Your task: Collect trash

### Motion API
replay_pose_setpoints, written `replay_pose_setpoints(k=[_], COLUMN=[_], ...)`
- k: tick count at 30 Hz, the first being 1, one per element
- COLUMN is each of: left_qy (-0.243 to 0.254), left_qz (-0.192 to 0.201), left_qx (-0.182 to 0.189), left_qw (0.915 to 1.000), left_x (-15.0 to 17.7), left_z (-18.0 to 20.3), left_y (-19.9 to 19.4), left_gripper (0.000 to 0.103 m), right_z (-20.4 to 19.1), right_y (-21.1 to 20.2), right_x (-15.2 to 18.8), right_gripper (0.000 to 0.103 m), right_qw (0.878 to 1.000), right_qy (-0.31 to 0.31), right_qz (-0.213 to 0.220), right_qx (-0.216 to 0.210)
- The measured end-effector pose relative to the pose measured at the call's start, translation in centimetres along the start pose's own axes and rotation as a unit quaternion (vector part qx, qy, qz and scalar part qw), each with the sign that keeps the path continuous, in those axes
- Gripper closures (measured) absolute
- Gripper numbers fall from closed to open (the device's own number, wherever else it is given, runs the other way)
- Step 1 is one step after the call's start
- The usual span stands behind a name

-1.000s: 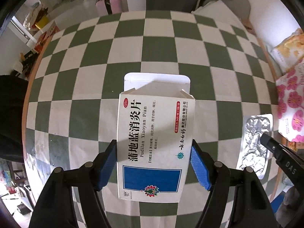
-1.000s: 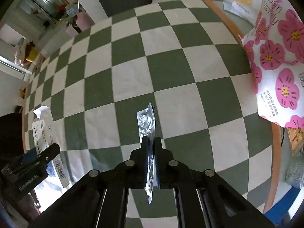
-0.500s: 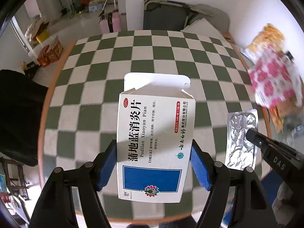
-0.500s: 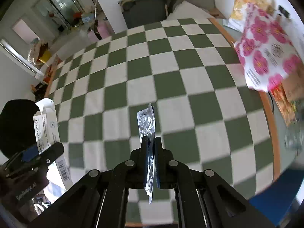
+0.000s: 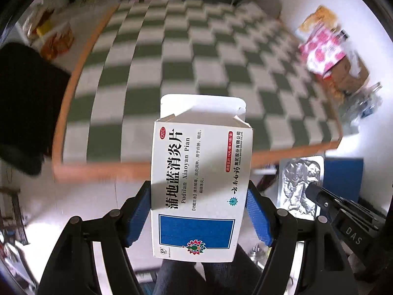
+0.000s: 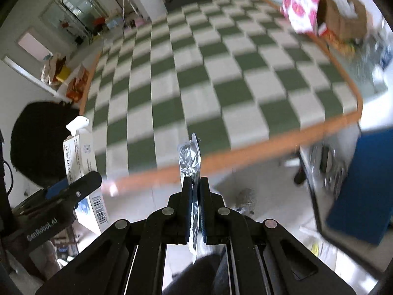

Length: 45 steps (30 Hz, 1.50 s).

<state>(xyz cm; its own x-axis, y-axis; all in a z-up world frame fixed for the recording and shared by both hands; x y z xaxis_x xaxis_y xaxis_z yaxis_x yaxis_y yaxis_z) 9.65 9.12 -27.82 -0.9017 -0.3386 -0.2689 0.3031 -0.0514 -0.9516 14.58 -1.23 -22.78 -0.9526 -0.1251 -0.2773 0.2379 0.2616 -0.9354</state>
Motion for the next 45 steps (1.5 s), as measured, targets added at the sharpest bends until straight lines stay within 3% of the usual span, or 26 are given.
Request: replay_pose_setpoints(k=[6,10,15,20,22,23,28,32,35,39,45], left_qy=[-0.06,-0.088,-0.132,-0.155,-0.165,-0.167,-0.167,-0.147,-0.15,-0.14,-0.119], left_qz=[-0.088,-0.131,-0.175,-0.195,-0.193,-0.194,-0.191,-0.155,-0.145,-0.128,-0.118], left_qx=[0.006,-0.003,0.001,0.01,0.016,0.015,-0.015,-0.057,-0.062,-0.077,-0.075], left_qw=[0.9943,0.9874,0.9757,0.9684,0.9671,0.9666,0.9672,0.9753,0.976,0.9787,0.983], left_x=[8.8,12.6,16.4,18.3,18.6,18.9,20.3,20.2,20.4,20.1,19.9], left_z=[-3.7,-5.9,-7.6,-8.2,-8.6,-9.0,-11.5,-12.6,-12.9,-12.5,-10.6], left_y=[9.5,17.7,28.2,35.3,37.1,37.9,38.6,36.7,35.0,31.1,24.9], left_gripper=[0.032,0.032,0.032,0.03,0.016,0.001,0.0,0.0,0.0,0.0,0.0], right_z=[3.0,5.9,8.9,11.0,11.2,11.3,11.3,10.9,10.8,10.4,8.9], right_y=[7.6,15.8,25.2,34.3,37.2,38.5,43.7,44.3,43.4,40.7,33.7], right_x=[9.4,14.2,17.7,19.8,20.3,20.2,20.8,20.8,20.8,20.6,20.2], right_gripper=[0.097,0.097,0.097,0.097,0.097,0.096,0.091,0.042,0.005,0.001,0.001], right_qw=[0.996,0.991,0.984,0.979,0.977,0.976,0.97,0.972,0.975,0.976,0.974], right_qy=[0.002,0.008,0.03,0.039,0.039,0.038,0.035,0.025,-0.006,-0.067,-0.105], right_qz=[-0.085,-0.132,-0.174,-0.202,-0.211,-0.213,-0.239,-0.232,-0.22,-0.189,-0.166], right_qx=[0.018,0.025,0.014,-0.001,-0.012,-0.01,-0.02,-0.017,0.014,0.084,0.11])
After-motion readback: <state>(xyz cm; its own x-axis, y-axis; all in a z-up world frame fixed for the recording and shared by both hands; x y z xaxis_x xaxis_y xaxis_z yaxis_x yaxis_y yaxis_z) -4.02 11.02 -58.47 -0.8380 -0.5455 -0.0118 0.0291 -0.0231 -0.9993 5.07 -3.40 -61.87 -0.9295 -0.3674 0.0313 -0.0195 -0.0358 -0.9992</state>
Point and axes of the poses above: each gripper's, at about its wrist camera, not at the fingertips, and y roughly the way its jaws point, z to its right, x to its underside, the point moved 8 cm from there along y, roughly the way its jaws point, and after that the axes turned 6 degrees about y, right-handed, at the moved point
